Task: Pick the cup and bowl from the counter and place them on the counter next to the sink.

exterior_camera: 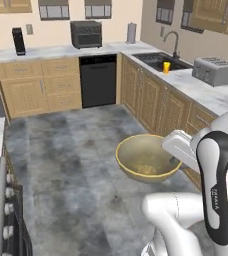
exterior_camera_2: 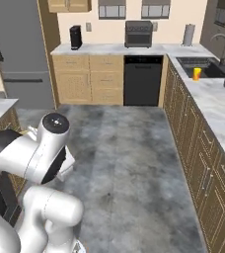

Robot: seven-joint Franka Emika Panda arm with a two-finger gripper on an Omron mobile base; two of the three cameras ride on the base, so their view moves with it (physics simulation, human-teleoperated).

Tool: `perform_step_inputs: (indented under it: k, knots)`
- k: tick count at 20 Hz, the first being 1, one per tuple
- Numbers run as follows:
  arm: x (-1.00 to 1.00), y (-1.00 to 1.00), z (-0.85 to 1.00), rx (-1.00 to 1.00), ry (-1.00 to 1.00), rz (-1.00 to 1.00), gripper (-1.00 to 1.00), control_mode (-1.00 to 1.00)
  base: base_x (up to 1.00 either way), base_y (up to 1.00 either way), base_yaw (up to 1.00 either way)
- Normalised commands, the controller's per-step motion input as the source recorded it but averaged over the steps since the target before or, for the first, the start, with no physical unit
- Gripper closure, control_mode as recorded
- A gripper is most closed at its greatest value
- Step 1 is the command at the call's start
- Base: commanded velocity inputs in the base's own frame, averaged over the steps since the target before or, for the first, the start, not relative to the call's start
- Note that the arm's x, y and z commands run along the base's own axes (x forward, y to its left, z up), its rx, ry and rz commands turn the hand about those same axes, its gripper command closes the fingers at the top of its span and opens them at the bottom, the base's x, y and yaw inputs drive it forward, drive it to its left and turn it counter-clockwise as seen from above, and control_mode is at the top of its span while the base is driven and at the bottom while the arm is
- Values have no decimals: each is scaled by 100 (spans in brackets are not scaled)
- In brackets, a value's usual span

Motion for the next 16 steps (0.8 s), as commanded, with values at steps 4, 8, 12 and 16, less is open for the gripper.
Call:
perform_step_inputs:
  k: [4, 8, 12, 16]
  knots:
    - [0, 0, 0, 0, 0, 0, 100, 100, 100, 0, -2]
    - [0, 0, 0, 0, 0, 0, 100, 100, 100, 0, -6]
    - [0, 0, 0, 0, 0, 0, 100, 100, 100, 0, -7]
    - [0, 0, 0, 0, 0, 0, 100, 100, 100, 0, -16]
